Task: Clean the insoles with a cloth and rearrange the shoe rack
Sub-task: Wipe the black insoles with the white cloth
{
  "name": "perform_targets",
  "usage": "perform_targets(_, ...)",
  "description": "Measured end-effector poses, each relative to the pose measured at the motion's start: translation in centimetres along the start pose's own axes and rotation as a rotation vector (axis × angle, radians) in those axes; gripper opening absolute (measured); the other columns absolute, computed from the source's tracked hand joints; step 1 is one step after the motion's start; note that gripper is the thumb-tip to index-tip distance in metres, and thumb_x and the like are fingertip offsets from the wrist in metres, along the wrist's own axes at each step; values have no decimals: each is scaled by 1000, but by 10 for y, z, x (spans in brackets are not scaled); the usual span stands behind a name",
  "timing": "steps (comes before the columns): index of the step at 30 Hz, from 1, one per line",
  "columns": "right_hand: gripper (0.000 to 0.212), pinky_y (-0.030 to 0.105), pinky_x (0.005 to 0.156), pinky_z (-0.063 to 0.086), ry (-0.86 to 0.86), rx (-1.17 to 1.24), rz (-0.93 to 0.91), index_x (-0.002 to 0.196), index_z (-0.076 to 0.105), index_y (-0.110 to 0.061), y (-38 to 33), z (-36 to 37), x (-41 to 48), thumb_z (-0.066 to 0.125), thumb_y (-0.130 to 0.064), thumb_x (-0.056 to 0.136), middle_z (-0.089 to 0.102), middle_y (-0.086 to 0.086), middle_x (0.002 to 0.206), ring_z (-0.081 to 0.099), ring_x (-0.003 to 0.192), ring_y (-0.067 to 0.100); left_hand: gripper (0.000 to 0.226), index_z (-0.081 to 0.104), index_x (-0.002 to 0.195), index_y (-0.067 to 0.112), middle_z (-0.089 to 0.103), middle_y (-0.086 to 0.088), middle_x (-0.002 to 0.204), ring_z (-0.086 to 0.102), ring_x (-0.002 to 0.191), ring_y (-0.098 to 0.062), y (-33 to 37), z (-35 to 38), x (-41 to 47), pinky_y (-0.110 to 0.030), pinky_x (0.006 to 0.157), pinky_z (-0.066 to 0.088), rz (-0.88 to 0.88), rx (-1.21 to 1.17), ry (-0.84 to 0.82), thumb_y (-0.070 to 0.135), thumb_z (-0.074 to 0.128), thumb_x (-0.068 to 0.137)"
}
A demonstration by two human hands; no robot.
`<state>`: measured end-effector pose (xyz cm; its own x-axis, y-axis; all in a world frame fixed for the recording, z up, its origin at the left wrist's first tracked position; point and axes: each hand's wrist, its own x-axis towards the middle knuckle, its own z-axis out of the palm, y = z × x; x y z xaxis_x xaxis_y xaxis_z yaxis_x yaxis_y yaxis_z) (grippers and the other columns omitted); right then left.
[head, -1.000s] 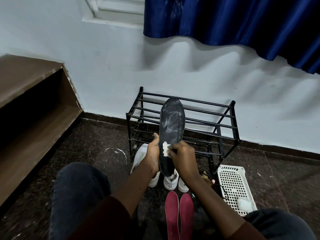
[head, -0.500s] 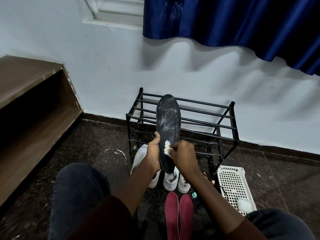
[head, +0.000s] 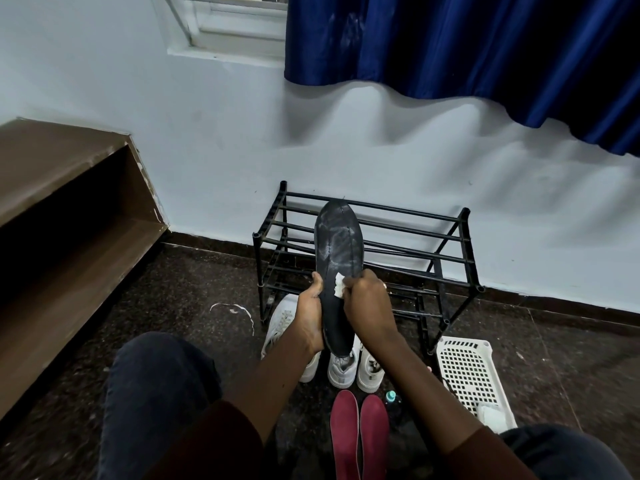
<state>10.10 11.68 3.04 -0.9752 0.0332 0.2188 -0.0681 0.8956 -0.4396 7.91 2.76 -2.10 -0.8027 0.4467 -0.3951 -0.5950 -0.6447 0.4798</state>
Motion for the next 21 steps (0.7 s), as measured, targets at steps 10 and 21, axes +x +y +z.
perform_targets(10,15,30,60,36,-129,1,47,75,67,3,1,11,-28,54,-4,80,62,20,85,61,80,31,73,72,102,3,63,-20,111,61,94,-30,1,-7,3,-38,93,41,27,-8,70,59,26,95)
perform_targets(21,15,26,57,35,58,-25,24,80,69,5,2,3,-5,55,3,84,58,20,87,60,72,34,63,67,106,7,70,-16,99,68,87,-29,-1,5,-7,-36,80,53,21,-1,37,56,29,95)
